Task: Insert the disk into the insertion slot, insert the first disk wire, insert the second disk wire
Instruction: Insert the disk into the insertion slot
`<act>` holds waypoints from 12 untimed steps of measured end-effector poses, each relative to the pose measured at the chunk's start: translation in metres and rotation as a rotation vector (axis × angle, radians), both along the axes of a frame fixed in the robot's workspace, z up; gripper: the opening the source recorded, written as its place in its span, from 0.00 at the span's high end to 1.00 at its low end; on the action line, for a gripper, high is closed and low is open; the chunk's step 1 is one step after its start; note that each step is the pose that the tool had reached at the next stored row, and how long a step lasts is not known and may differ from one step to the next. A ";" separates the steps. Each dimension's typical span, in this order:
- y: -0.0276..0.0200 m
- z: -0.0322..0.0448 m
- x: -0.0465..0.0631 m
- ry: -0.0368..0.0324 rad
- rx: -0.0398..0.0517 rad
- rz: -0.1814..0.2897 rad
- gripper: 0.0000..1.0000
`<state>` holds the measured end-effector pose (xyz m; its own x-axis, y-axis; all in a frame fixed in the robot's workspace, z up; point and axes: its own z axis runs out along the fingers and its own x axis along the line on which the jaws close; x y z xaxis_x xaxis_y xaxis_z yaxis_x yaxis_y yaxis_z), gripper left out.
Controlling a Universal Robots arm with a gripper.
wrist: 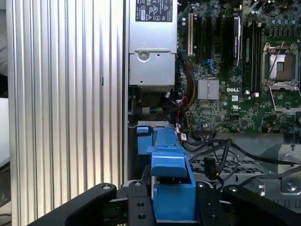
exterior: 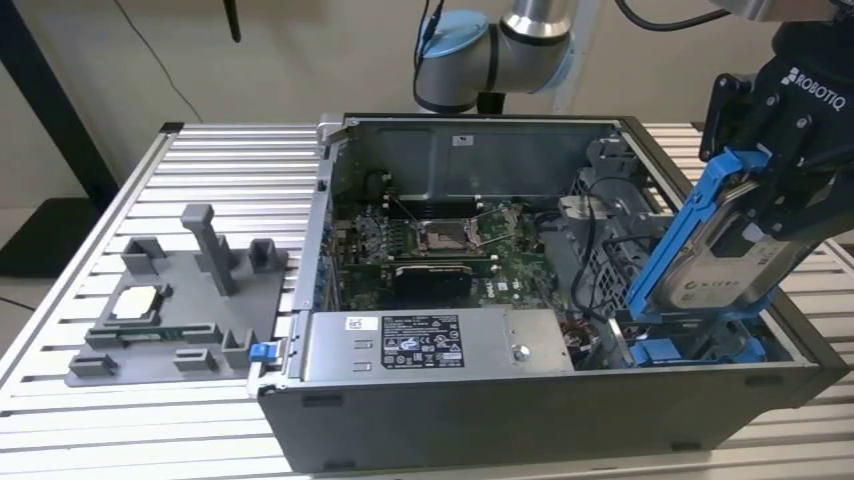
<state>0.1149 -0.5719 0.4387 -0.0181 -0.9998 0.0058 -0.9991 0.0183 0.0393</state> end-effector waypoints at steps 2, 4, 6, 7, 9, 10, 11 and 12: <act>0.0000 -0.0004 0.000 0.0000 0.0002 0.000 1.00; 0.0000 -0.0010 0.000 0.0000 0.0002 0.000 1.00; 0.0000 -0.0017 0.000 0.0000 0.0001 0.000 1.00; 0.0000 -0.0022 0.000 0.0000 0.0001 0.000 1.00; 0.0000 -0.0032 0.000 0.0000 0.0000 0.000 1.00; 0.0000 -0.0038 0.000 0.0000 0.0001 0.000 1.00; 0.0000 -0.0046 0.000 0.0000 0.0001 0.000 1.00; 0.0000 -0.0053 0.000 0.0000 0.0001 0.000 1.00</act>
<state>0.1149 -0.5719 0.4334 -0.0181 -0.9998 0.0057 -0.9991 0.0183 0.0393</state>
